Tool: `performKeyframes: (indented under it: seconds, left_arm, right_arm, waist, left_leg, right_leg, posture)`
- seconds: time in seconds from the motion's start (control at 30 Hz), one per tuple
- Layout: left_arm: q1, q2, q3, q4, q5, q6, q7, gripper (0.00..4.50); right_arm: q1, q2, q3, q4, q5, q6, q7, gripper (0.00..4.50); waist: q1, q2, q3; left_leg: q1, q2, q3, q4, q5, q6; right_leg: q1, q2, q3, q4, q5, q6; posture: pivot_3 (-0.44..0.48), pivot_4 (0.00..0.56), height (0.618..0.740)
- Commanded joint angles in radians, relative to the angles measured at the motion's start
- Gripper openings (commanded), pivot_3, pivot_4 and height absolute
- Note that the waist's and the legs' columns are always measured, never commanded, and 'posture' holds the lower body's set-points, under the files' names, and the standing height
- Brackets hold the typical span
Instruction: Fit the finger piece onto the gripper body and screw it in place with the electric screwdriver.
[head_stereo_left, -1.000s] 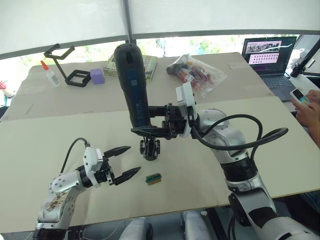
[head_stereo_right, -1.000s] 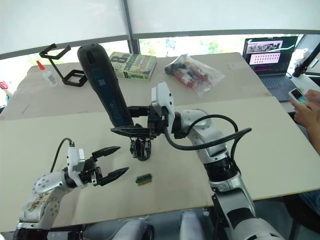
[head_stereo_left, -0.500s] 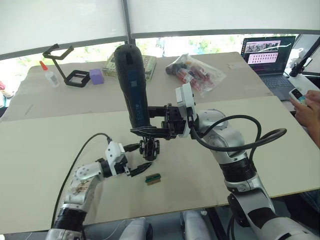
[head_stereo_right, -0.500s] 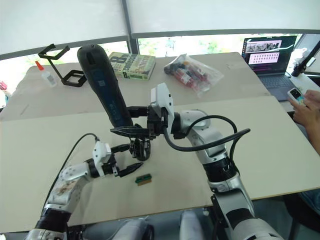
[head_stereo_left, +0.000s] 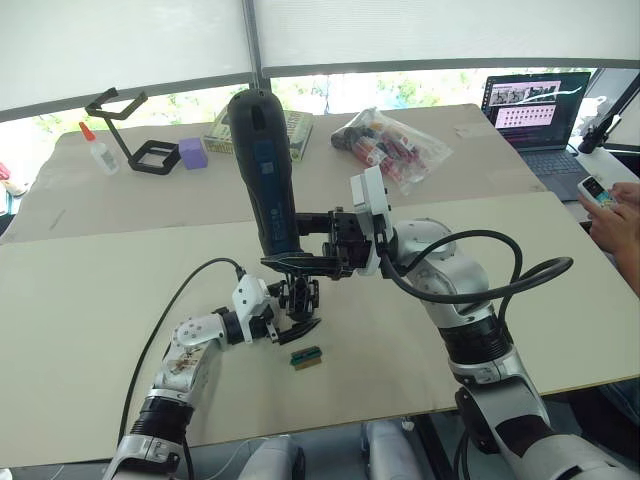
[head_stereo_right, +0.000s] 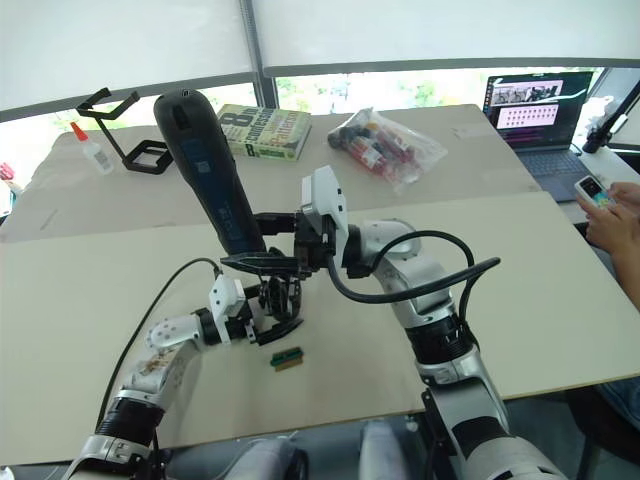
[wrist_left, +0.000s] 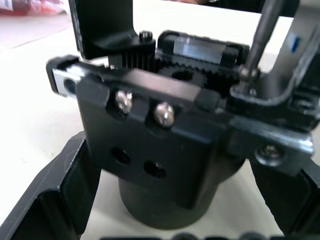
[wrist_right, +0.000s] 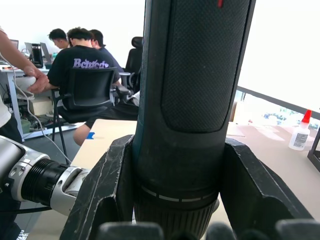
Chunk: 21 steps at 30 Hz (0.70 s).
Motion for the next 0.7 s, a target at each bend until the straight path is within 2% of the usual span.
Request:
performKeyframes:
  seconds: [0.03,0.1,0.7]
  left_arm:
    - [0.000,0.014,0.002,-0.034,-0.008,0.010,-0.011,3.67]
    - [0.004,0.017,0.000,-0.045,-0.010,0.018,-0.011,2.81]
    - [0.013,0.019,-0.007,-0.120,0.005,0.047,0.021,2.81]
  right_arm:
    - [0.001,0.001,-0.006,-0.036,0.003,-0.027,-0.001,1.98]
    - [0.002,0.000,-0.005,-0.037,0.001,-0.028,-0.002,1.98]
    - [0.028,-0.013,0.047,-0.025,-0.035,0.007,-0.012,1.98]
  waist:
    - [0.000,0.000,0.000]
    - [0.000,0.000,0.000]
    - [0.001,0.000,0.000]
  left_leg:
    - [0.000,0.000,0.000,0.000,0.000,0.000]
    - [0.000,0.000,0.000,0.000,0.000,0.000]
    - [0.000,0.000,0.000,0.000,0.000,0.000]
  right_leg:
    - [0.000,0.000,0.000,0.000,0.000,0.000]
    - [0.000,0.000,0.000,0.000,0.000,0.000]
    - [0.000,0.000,0.000,0.000,0.000,0.000]
  posture:
    - [0.000,0.150,0.740]
    - [0.000,0.150,0.740]
    - [0.000,0.150,0.740]
